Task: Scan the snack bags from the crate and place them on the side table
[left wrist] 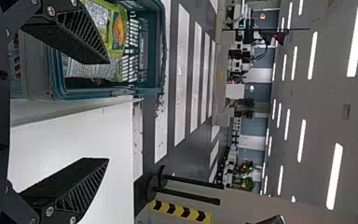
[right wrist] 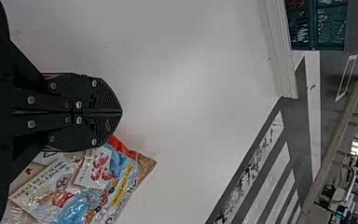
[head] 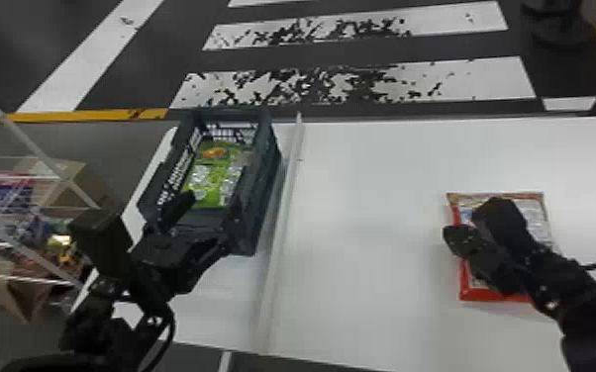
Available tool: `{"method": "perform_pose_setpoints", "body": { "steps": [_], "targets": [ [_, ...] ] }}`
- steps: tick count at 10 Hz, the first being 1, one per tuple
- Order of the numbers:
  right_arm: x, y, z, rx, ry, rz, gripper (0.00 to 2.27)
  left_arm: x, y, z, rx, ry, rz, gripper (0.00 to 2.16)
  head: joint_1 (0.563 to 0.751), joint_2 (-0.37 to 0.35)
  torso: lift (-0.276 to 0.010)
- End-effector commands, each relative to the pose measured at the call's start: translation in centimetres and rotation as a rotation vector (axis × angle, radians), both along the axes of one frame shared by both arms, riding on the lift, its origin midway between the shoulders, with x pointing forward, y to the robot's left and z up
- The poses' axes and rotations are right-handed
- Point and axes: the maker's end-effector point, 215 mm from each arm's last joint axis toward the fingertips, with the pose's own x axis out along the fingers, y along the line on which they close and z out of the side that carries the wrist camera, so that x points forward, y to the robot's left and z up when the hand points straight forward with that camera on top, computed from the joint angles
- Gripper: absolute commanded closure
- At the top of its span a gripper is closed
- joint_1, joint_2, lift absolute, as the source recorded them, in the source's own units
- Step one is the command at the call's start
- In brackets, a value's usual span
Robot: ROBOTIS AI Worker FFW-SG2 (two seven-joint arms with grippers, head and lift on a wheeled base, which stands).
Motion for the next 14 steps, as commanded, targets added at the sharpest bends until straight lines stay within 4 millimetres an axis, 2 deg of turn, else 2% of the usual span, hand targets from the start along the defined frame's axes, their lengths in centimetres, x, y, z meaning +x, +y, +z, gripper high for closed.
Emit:
{"method": "perform_pose_setpoints", "body": {
  "steps": [1, 2, 5, 6, 7, 8, 9, 10, 12, 14],
  "targets": [
    [0.2, -0.8, 0.1, -0.003, -0.001, -0.012, 2.25, -0.1, 0.0, -0.1, 0.000, 0.001, 0.000, 0.14, 0.695, 0.198, -0.094],
    [0.2, -1.4, 0.0, -0.003, 0.003, -0.020, 2.25, 0.0, 0.0, 0.0, 0.000, 0.000, 0.000, 0.14, 0.695, 0.192, -0.094],
    [-0.4, -0.4, 1.9, 0.043, -0.020, -0.005, 2.25, 0.0, 0.0, 0.0, 0.000, 0.000, -0.002, 0.14, 0.695, 0.182, -0.094],
    [-0.7, -0.2, 3.8, 0.087, -0.037, -0.017, 2.15, -0.1, 0.0, 0.0, 0.001, 0.000, -0.001, 0.14, 0.695, 0.187, -0.094],
    [-0.9, -0.4, 6.6, 0.166, -0.054, -0.054, 1.77, -0.1, 0.0, 0.0, 0.001, 0.001, -0.001, 0.14, 0.695, 0.193, -0.094],
    [-0.8, -2.3, 9.1, 0.216, -0.068, -0.125, 0.91, -0.1, 0.0, 0.0, -0.001, 0.001, -0.003, 0.14, 0.695, 0.194, -0.094],
    [-1.1, -5.3, 10.0, 0.213, -0.046, -0.210, 0.07, -0.1, -0.1, 0.0, -0.002, 0.000, -0.004, 0.14, 0.695, 0.187, -0.094],
    [-1.2, -8.7, 11.1, 0.208, -0.056, -0.293, 0.00, -0.1, -0.1, 0.3, -0.001, -0.005, -0.003, 0.14, 0.695, 0.160, -0.094],
    [-2.2, -15.1, 12.4, 0.233, -0.069, -0.438, 0.07, 0.1, -0.2, 0.8, 0.001, -0.016, 0.001, 0.14, 0.695, 0.071, -0.094],
    [-3.8, -20.6, 12.2, 0.262, -0.052, -0.548, 0.11, 0.3, -0.8, 1.2, -0.003, -0.019, 0.013, 0.14, 0.695, 0.004, -0.094]
  ]
}}
